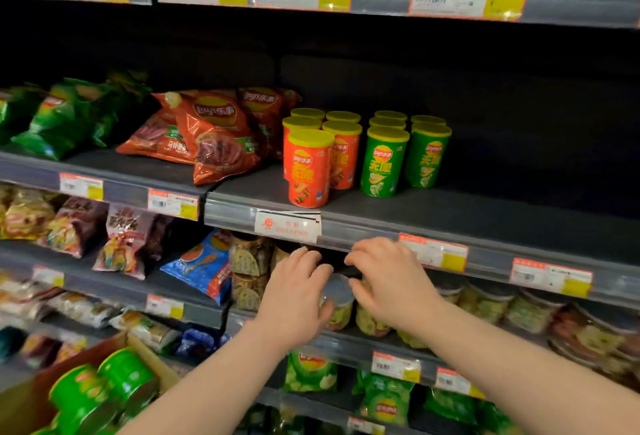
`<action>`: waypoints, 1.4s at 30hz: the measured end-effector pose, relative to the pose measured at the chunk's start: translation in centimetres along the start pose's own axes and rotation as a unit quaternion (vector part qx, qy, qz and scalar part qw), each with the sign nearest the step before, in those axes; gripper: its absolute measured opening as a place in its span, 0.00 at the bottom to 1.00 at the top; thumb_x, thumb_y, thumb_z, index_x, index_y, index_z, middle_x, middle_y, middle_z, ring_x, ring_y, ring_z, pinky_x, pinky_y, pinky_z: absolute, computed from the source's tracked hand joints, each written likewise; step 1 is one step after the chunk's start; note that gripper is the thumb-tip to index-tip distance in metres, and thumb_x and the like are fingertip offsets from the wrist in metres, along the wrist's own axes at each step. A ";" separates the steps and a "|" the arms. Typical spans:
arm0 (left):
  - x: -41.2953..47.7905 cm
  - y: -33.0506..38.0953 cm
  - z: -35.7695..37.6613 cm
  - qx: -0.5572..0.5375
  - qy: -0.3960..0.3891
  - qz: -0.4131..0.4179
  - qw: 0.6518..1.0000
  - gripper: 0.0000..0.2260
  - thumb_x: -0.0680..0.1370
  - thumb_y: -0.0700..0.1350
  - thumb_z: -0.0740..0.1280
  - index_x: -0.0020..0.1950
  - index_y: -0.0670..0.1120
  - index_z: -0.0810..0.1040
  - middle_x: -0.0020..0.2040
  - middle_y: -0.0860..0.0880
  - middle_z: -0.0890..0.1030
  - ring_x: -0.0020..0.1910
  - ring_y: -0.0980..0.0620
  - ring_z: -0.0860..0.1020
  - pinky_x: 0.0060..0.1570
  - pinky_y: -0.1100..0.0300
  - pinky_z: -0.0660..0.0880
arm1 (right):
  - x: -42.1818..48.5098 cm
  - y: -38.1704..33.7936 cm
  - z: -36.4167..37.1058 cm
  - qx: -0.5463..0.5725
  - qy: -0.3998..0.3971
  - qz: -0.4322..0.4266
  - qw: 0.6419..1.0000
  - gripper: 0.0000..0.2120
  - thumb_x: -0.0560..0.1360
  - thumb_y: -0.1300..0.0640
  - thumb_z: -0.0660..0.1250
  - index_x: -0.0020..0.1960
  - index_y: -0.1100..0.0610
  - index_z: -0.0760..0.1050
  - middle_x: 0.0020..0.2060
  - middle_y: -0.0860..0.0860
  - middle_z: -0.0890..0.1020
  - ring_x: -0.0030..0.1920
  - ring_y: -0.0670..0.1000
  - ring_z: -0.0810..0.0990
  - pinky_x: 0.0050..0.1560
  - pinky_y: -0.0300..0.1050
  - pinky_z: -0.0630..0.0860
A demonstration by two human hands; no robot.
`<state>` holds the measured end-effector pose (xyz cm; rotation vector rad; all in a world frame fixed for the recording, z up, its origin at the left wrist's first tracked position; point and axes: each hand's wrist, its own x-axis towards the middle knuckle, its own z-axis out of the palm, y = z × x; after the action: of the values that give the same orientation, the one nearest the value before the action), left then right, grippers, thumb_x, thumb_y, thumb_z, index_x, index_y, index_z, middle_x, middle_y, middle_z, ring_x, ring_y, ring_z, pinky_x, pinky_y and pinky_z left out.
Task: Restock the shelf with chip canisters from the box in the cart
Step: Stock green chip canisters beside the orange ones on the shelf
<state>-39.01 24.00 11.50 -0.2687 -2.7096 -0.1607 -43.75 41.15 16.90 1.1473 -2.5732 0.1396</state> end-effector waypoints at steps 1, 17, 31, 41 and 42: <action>-0.7 -0.1 0.2 0.002 -0.016 -0.004 1.000 0.21 0.66 0.56 0.61 0.51 0.44 0.79 0.50 0.44 0.79 0.51 0.41 0.78 0.44 0.50 0.78 | -0.2 -0.4 0.8 0.004 -0.013 -0.007 1.000 0.16 0.66 0.46 0.60 0.47 0.50 0.80 0.45 0.46 0.81 0.45 0.52 0.81 0.42 0.47 0.77; -9.5 -2.0 2.4 0.065 -0.250 -0.275 0.926 0.23 0.75 0.58 0.60 0.66 0.48 0.67 0.63 0.47 0.71 0.63 0.44 0.70 0.60 0.51 0.66 | 1.1 -5.2 10.2 0.096 -0.269 -0.075 0.955 0.23 0.76 0.45 0.60 0.69 0.48 0.65 0.65 0.49 0.71 0.67 0.55 0.68 0.65 0.50 0.65; -18.9 1.7 2.2 0.072 -0.275 -0.516 0.808 0.23 0.75 0.57 0.61 0.67 0.48 0.68 0.63 0.45 0.71 0.63 0.43 0.70 0.60 0.52 0.66 | 1.6 -10.7 15.0 0.124 -0.355 -0.276 0.884 0.24 0.76 0.44 0.61 0.70 0.49 0.64 0.67 0.50 0.71 0.67 0.56 0.69 0.65 0.51 0.67; -23.2 0.0 2.5 0.039 -0.244 -0.574 0.780 0.24 0.75 0.57 0.61 0.68 0.49 0.67 0.64 0.48 0.72 0.63 0.45 0.71 0.60 0.53 0.68 | 2.4 -14.8 16.9 0.107 -0.374 -0.316 0.865 0.23 0.75 0.44 0.61 0.68 0.50 0.66 0.64 0.51 0.72 0.66 0.56 0.70 0.64 0.53 0.68; -23.3 -0.8 2.6 0.034 -0.242 -0.572 0.783 0.24 0.75 0.57 0.61 0.69 0.49 0.66 0.64 0.48 0.71 0.63 0.45 0.71 0.60 0.52 0.68 | 2.8 -15.3 17.1 0.108 -0.372 -0.312 0.867 0.23 0.75 0.44 0.62 0.69 0.50 0.66 0.64 0.51 0.72 0.65 0.56 0.70 0.64 0.53 0.68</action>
<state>-19.31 19.79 -0.48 1.5946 -2.9249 -0.3582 -38.50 25.18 1.09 2.4533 -2.6189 -0.2207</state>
